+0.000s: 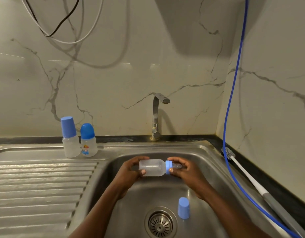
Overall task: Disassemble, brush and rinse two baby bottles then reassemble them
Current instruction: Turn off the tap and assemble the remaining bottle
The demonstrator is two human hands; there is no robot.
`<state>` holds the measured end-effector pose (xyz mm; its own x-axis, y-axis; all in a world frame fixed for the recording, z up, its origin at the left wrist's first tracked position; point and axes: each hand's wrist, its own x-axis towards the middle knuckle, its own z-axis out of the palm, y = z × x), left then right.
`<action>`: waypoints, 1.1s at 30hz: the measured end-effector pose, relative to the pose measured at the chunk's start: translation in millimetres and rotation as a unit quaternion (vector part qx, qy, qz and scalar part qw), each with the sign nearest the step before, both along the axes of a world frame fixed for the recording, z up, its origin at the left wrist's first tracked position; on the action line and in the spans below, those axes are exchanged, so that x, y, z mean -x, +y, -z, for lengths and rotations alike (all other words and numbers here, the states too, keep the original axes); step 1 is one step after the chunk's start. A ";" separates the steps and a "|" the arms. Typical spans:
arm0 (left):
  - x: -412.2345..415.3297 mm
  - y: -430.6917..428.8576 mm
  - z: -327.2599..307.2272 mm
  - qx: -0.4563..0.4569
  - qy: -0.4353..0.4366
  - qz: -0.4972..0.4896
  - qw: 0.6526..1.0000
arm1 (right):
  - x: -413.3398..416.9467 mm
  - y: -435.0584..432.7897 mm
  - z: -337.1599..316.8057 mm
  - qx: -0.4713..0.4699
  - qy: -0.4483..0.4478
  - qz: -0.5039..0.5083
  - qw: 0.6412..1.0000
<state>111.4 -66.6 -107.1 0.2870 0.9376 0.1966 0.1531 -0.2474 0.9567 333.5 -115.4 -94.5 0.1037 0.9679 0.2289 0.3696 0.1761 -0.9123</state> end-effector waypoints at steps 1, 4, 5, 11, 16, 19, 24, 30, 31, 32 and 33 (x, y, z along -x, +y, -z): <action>0.5 -0.5 -2.1 -0.004 0.000 0.008 1.000 | -0.1 0.6 -0.7 0.005 0.020 0.003 1.000; -0.3 -2.4 -8.3 -0.029 0.005 0.031 0.999 | 3.4 -3.3 -7.9 0.053 0.026 0.022 0.998; -0.8 -3.1 -9.7 -0.037 0.011 0.042 0.998 | 4.5 -6.2 -10.0 0.088 0.020 0.020 0.996; -7.5 -3.4 -4.1 -0.035 0.064 0.036 0.997 | 3.6 -11.1 -8.8 0.188 0.080 -0.010 0.979; -8.5 -0.5 1.9 0.013 0.025 0.020 0.999 | 4.4 -8.5 -7.4 0.116 0.133 -0.053 0.983; -8.8 -1.4 2.3 0.016 0.011 0.023 1.000 | 0.4 -8.9 -8.4 0.112 0.150 -0.060 0.980; -9.0 -5.5 -7.3 -0.018 -0.006 0.040 0.999 | 0.4 -9.4 -12.9 0.172 0.127 -0.069 0.974; -11.1 -5.1 -4.7 0.019 -0.020 0.061 0.998 | 2.9 -16.1 -21.0 0.211 0.097 -0.039 0.972; -10.9 -4.0 -3.8 0.028 -0.027 0.055 0.998 | 2.2 -16.3 -22.1 0.212 0.123 -0.052 0.968; -10.0 -2.7 -2.5 0.035 -0.034 0.049 0.998 | 1.3 -16.5 -22.9 0.211 0.152 -0.072 0.963; -8.4 -2.0 -1.3 0.043 -0.039 0.044 0.997 | 0.1 -16.3 -22.8 0.205 0.168 -0.092 0.960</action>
